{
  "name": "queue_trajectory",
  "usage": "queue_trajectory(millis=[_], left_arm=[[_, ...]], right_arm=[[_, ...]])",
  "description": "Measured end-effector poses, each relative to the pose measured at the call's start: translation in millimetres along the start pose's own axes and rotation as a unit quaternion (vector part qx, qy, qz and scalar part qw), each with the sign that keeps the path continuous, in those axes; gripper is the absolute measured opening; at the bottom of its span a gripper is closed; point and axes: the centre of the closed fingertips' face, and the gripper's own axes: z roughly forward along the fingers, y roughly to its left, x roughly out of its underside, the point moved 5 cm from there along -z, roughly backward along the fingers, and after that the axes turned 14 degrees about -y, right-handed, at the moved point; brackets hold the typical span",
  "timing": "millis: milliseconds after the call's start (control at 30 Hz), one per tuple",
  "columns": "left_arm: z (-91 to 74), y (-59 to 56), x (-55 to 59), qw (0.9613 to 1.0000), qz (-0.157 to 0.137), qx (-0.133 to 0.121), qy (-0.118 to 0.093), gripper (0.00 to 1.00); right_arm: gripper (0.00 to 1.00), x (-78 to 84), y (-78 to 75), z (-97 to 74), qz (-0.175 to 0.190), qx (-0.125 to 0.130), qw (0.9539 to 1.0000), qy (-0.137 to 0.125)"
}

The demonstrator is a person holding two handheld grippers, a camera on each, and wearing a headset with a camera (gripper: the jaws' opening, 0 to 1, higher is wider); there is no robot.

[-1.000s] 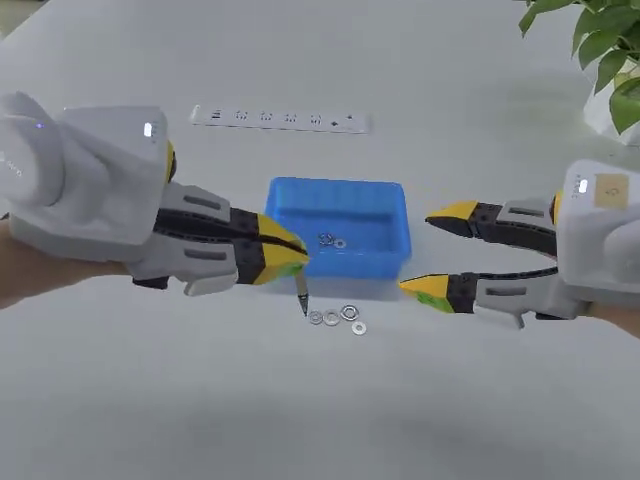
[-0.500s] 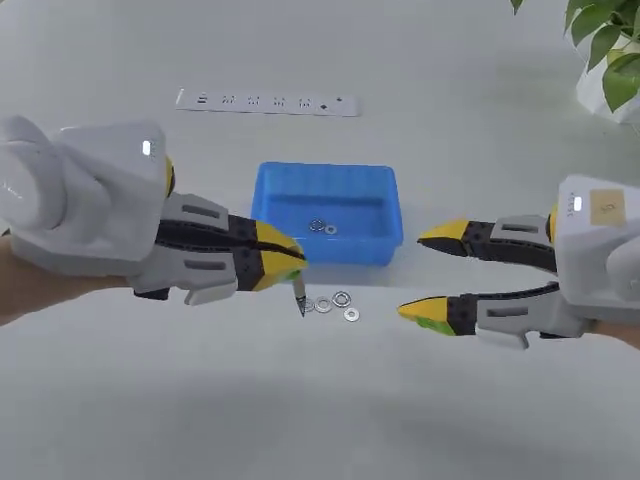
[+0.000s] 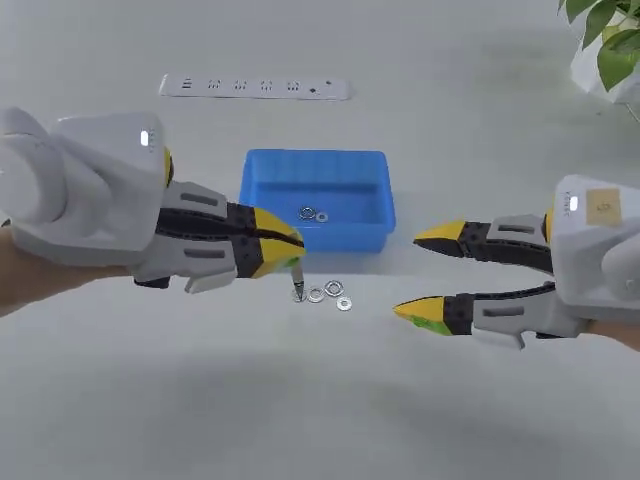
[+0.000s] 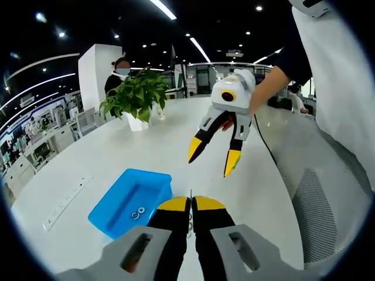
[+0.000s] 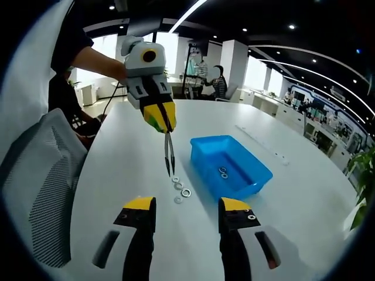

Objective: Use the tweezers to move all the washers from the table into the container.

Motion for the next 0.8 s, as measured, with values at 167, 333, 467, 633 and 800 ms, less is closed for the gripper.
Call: queue_trajectory(millis=[167,333,467,633,800], left_arm=[[2.2,1.5,1.7,1.0,-0.002,-0.001,0.0,0.05],[2.3,2.5,6.4,1.0,-0.003,-0.001,0.008,0.05],[3.0,2.0,8.6,0.9999,-0.003,-0.001,0.01,0.05],[5.1,1.1,12.0,0.9999,-0.008,0.001,0.015,0.05],[3.5,1.2,11.8,0.9998,-0.006,0.001,0.017,0.05]], right_arm=[[0.43,2.7,0.8,-1.1,0.002,0.0,1.0,0.003],[0.43,4.4,-0.1,-1.8,0.007,0.003,1.0,0.003],[0.43,4.6,0.5,-1.7,0.007,0.002,1.0,0.004],[0.43,4.1,1.7,-1.4,0.012,0.003,0.9999,0.002],[0.43,3.7,1.8,-0.8,0.014,0.002,0.9999,0.001]])
